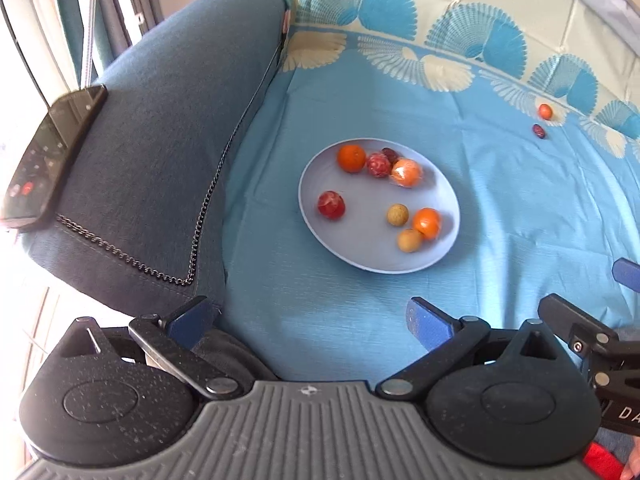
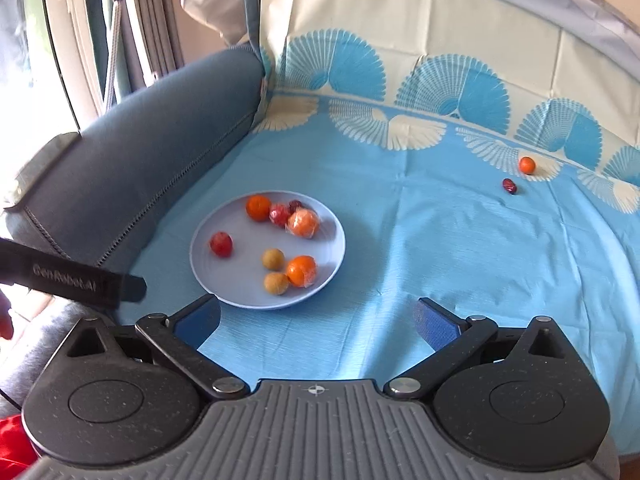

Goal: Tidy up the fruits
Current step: 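Withdraw both tools from the plate and move toward the last fruits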

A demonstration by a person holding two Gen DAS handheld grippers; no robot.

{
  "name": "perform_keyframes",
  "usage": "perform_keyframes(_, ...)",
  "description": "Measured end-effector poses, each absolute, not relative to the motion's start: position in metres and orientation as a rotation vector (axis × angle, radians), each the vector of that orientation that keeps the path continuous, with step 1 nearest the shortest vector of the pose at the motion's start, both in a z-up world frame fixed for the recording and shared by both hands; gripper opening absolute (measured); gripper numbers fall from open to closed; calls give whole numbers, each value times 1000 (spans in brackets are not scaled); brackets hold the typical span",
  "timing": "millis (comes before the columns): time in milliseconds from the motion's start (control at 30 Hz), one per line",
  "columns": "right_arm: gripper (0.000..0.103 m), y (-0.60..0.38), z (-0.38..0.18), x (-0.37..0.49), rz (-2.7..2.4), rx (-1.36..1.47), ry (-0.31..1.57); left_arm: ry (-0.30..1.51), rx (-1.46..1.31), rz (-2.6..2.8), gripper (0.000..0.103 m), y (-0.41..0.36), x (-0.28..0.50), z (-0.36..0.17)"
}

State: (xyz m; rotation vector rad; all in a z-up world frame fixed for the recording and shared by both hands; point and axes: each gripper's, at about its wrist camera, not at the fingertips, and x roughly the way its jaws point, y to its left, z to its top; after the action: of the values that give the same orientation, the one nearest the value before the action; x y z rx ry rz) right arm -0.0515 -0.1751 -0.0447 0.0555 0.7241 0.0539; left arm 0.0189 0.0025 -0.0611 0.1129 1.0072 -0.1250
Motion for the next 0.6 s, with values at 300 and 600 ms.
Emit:
perform_keyframes(300,102,-167,-16,-110,41,-2,615,895,114,-141,103,2,-31,-26)
perform_keyframes(600,102,-164,-3,-138,46,-27,549,854,122,-155,103,-2,-57,-12)
